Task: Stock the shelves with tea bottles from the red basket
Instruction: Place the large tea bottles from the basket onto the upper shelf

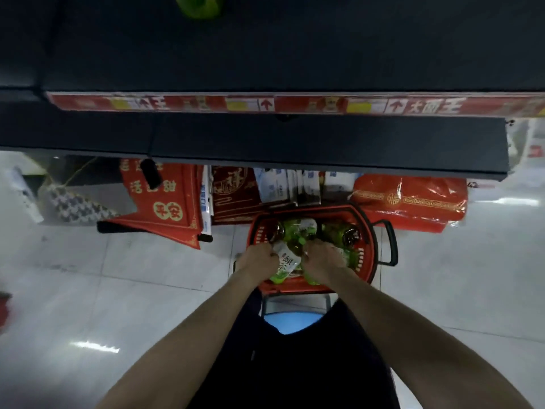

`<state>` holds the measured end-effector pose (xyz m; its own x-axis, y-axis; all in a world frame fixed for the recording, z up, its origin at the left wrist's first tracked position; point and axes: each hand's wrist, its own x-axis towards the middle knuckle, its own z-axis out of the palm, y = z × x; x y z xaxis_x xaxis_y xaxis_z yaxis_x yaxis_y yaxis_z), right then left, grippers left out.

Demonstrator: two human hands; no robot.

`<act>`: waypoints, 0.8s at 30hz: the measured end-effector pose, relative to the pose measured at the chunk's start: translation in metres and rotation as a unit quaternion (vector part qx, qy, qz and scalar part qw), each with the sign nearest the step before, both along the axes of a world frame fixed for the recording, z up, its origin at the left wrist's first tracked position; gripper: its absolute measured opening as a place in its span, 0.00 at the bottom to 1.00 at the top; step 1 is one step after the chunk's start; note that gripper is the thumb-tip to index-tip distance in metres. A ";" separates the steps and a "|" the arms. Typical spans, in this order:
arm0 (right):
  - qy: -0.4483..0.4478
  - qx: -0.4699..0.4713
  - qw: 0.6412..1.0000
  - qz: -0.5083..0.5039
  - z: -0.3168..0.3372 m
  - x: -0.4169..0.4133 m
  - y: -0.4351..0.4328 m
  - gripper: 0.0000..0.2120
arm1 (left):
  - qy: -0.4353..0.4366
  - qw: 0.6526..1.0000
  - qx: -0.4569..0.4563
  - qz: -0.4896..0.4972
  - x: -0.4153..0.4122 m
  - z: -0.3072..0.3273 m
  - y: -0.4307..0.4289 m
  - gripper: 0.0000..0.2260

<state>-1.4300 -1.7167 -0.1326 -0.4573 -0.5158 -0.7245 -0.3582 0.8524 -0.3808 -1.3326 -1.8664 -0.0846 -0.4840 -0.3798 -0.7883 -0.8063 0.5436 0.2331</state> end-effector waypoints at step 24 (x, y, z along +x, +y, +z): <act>0.190 -0.250 0.949 0.009 -0.294 -0.051 0.001 0.17 | 0.269 0.956 -0.079 -0.085 -0.047 -0.313 -0.022 0.14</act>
